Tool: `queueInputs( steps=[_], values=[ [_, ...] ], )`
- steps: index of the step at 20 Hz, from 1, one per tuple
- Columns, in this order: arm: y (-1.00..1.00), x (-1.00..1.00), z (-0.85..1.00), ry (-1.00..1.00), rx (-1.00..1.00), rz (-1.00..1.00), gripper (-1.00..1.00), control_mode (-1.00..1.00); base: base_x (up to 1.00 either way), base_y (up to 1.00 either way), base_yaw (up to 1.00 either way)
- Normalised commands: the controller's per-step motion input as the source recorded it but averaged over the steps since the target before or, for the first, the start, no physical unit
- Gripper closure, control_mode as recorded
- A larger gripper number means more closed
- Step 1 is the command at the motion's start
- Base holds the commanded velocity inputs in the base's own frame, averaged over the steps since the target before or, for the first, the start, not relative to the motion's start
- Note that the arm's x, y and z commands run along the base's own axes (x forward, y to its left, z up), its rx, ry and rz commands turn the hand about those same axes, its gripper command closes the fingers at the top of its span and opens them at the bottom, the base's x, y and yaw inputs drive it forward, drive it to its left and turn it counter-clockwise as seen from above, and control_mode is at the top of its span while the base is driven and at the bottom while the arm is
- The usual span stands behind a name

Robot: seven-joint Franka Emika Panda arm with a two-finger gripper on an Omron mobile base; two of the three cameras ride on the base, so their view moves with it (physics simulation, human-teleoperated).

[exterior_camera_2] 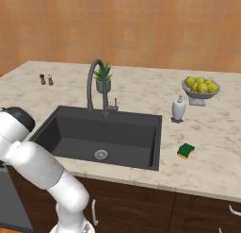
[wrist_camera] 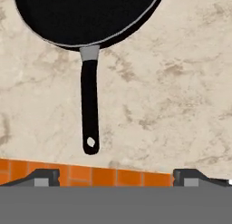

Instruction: Pick the pan and sponge and place them into the sink. Then turn on the water.

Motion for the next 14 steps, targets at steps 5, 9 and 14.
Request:
queueInputs(
  steps=[5, 9, 14],
  values=[
    [0.39, 0.2, -0.29, 0.03, -0.06, 0.0, -1.0, -1.0, 0.0, 0.0, 0.0],
    [0.31, 0.13, -0.16, 0.04, -0.05, 0.0, -1.0, -1.0, 0.0, 0.0, 0.0],
    [0.16, 0.04, -0.32, 0.0, -0.05, 0.0, -1.0, -1.0, 0.0, 0.0, 0.0]
  ],
)
